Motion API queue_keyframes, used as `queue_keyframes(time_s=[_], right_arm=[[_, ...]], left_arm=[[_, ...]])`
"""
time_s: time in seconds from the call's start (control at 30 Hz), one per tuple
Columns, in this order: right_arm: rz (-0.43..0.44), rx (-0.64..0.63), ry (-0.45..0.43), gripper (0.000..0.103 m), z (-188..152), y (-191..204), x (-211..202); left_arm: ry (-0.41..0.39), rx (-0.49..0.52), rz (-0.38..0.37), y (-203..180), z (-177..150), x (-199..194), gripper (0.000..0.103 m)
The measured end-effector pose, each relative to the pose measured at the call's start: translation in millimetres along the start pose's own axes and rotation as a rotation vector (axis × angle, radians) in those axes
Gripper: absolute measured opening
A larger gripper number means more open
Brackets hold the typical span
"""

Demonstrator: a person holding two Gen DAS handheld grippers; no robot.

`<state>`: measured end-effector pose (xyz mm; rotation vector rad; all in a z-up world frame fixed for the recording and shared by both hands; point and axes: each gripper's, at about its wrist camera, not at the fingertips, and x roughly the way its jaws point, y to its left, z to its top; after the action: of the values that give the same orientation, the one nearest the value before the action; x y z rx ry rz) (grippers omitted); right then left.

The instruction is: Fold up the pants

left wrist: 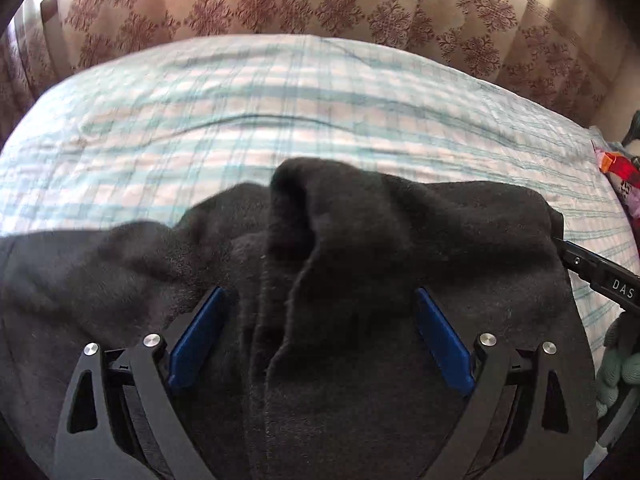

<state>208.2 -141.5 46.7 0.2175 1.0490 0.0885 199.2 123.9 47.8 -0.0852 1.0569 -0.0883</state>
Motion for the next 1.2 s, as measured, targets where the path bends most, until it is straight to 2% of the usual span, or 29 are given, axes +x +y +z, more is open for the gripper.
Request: queue_keyframes(time_s=[0.13, 0.2, 0.27, 0.4, 0.5, 0.57, 0.63, 0.73, 0.87, 0.93, 1.07, 1.2], right_arm=[[0.031, -0.006, -0.002, 0.069, 1.2, -3.5, -0.2], [0.054, 0.0, -0.023, 0.064, 1.5, -4.2, -18.2], [0.048, 0.002, -0.051, 0.064, -3.1, -6.6, -42.4], [0.082, 0.005, -0.063, 0.064, -31.8, -9.8, -77.7], [0.053, -0.038, -0.047, 0.064, -61.2, 1.0, -81.9], [0.029, -0.07, 0.002, 0.064, -81.3, 3.4, -68.7], [-0.013, -0.093, 0.016, 0.064, -92.6, 4.1, -52.6], [-0.035, -0.125, -0.004, 0.064, -92.3, 7.5, -54.6], [-0.021, -0.13, -0.062, 0.064, -87.6, 13.8, -93.6], [-0.014, -0.156, -0.086, 0.064, -92.4, 21.6, -111.7], [-0.019, -0.207, -0.081, 0.064, -119.6, 36.3, -127.4], [-0.04, -0.238, -0.028, 0.064, -144.7, 41.0, -115.6]], left_arm=[[-0.034, 0.026, 0.029, -3.4, -8.7, -4.8, 0.096], [-0.037, 0.02, 0.031, -2.2, -10.5, -8.9, 0.096], [-0.045, 0.015, 0.038, -0.6, -12.8, -14.4, 0.096], [-0.058, 0.021, 0.062, -1.0, -16.9, -19.7, 0.096], [-0.068, 0.028, 0.083, -3.5, -19.4, -21.7, 0.096], [-0.072, 0.031, 0.093, -3.8, -21.6, -22.6, 0.096], [-0.072, 0.035, 0.106, -4.3, -22.7, -24.1, 0.096], [-0.071, 0.032, 0.121, -4.9, -22.9, -31.0, 0.096], [-0.116, 0.019, 0.116, -5.4, -29.3, -63.7, 0.096], [-0.12, 0.04, 0.118, -8.1, -38.9, -78.5, 0.096], [-0.081, 0.07, 0.118, -7.9, -71.6, -89.5, 0.096], [-0.03, 0.044, 0.132, 4.8, -103.2, -78.6, 0.096]])
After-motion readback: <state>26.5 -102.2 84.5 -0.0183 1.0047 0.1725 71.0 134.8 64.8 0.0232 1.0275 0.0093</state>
